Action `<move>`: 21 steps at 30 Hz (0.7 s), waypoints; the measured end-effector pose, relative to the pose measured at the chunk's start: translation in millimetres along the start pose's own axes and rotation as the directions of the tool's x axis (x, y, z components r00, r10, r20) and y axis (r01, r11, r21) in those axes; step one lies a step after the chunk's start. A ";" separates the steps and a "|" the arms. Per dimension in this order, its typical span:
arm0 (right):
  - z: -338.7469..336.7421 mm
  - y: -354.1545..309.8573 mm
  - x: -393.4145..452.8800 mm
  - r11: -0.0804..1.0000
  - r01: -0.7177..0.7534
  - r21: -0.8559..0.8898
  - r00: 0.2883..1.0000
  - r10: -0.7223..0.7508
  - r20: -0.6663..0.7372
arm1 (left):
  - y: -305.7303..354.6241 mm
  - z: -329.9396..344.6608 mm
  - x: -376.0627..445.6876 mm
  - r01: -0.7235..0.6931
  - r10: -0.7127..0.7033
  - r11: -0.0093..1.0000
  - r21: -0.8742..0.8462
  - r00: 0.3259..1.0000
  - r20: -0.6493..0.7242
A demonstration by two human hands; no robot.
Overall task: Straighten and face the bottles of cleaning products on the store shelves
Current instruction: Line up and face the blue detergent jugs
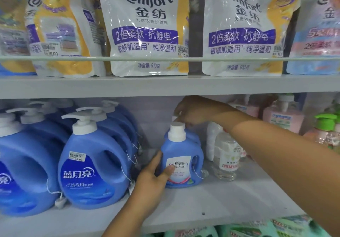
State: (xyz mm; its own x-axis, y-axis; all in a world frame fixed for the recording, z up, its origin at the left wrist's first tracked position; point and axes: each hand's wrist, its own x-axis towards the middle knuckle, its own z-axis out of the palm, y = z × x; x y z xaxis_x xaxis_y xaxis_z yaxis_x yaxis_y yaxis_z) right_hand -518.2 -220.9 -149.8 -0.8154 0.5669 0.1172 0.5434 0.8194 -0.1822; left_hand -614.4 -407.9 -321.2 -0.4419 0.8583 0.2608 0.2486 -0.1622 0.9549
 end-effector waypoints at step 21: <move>135.4 10.4 -105.7 0.665 0.124 0.736 0.960 0.108 -0.258 | -15.1 -0.8 7.4 -0.055 0.055 0.998 0.004 0.998 0.044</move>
State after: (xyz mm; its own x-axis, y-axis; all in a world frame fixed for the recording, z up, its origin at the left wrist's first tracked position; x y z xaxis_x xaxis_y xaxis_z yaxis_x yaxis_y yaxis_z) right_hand -453.3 -283.8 -296.3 -0.6729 0.6543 0.3451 0.1142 0.5529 -0.8254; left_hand -622.2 -399.5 -333.6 -0.3891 0.8687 0.3065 0.2760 -0.2075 0.9385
